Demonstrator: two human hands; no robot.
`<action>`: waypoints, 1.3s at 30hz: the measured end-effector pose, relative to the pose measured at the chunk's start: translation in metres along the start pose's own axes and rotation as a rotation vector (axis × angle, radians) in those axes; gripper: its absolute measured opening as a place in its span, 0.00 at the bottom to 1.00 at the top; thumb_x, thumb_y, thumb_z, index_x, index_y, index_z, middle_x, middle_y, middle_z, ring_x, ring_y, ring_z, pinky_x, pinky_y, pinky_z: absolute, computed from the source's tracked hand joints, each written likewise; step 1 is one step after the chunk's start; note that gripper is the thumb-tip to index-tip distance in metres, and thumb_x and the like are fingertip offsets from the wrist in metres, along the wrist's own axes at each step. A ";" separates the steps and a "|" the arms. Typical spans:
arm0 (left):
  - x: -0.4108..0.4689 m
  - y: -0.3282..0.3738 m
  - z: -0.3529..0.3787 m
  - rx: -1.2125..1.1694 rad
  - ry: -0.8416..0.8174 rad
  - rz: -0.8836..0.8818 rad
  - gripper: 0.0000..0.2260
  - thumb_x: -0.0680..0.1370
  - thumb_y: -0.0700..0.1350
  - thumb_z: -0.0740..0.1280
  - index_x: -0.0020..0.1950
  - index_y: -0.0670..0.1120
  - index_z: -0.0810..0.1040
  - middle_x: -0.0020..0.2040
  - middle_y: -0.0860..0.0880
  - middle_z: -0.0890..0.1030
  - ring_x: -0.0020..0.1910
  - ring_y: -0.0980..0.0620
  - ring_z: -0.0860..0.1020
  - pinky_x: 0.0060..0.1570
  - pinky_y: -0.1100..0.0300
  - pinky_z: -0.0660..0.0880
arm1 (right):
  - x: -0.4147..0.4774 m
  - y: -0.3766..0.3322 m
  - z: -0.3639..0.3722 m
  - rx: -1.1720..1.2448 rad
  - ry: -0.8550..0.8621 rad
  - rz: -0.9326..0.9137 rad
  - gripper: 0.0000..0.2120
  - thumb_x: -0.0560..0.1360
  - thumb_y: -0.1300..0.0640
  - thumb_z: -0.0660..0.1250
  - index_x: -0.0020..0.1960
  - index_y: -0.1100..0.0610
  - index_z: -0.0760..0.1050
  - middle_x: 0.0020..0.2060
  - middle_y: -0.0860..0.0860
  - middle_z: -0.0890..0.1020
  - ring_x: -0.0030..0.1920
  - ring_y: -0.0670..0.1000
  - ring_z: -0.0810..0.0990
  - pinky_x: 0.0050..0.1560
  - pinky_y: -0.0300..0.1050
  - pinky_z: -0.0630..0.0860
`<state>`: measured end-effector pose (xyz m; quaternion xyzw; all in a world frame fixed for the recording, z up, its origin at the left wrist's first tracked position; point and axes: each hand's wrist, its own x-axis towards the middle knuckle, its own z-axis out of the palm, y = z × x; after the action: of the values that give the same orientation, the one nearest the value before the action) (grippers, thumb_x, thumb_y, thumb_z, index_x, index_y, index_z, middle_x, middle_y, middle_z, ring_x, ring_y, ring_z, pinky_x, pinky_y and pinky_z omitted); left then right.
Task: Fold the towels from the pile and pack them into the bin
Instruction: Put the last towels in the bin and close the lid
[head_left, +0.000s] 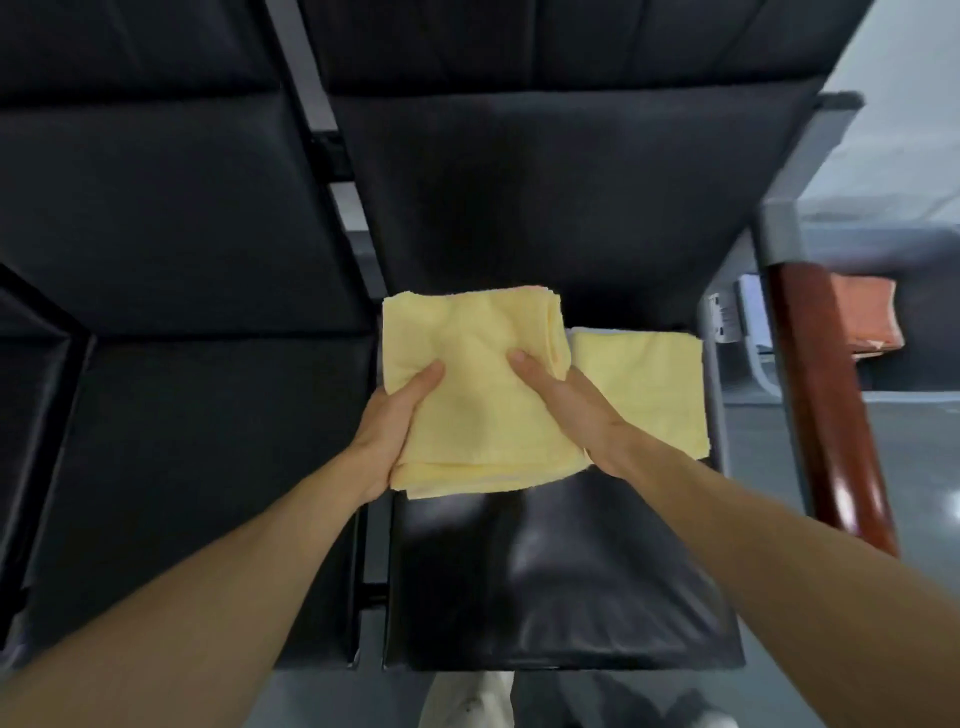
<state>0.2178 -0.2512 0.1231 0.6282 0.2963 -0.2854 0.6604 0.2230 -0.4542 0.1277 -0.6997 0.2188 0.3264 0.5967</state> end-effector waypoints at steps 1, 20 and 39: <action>-0.010 0.006 0.011 0.005 0.000 0.020 0.20 0.73 0.59 0.70 0.61 0.51 0.78 0.53 0.50 0.84 0.51 0.49 0.83 0.49 0.54 0.79 | -0.012 -0.004 -0.012 -0.011 -0.006 -0.030 0.43 0.64 0.25 0.66 0.70 0.48 0.66 0.58 0.45 0.80 0.58 0.49 0.79 0.65 0.52 0.73; -0.267 0.063 0.433 0.100 -0.318 0.157 0.23 0.72 0.60 0.70 0.62 0.48 0.78 0.54 0.45 0.84 0.53 0.44 0.83 0.59 0.46 0.77 | -0.358 0.033 -0.400 0.208 0.153 -0.411 0.06 0.77 0.44 0.65 0.52 0.41 0.71 0.48 0.38 0.82 0.48 0.38 0.81 0.52 0.37 0.78; -0.155 0.113 0.545 0.104 -0.381 -0.010 0.14 0.77 0.48 0.68 0.61 0.47 0.77 0.57 0.45 0.82 0.58 0.45 0.80 0.59 0.50 0.75 | -0.237 0.015 -0.555 0.311 0.159 -0.096 0.23 0.72 0.45 0.73 0.62 0.54 0.73 0.56 0.50 0.82 0.56 0.51 0.80 0.59 0.49 0.77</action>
<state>0.2185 -0.7897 0.3331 0.5948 0.1540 -0.4172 0.6697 0.1572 -1.0197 0.3287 -0.6321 0.2797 0.2035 0.6935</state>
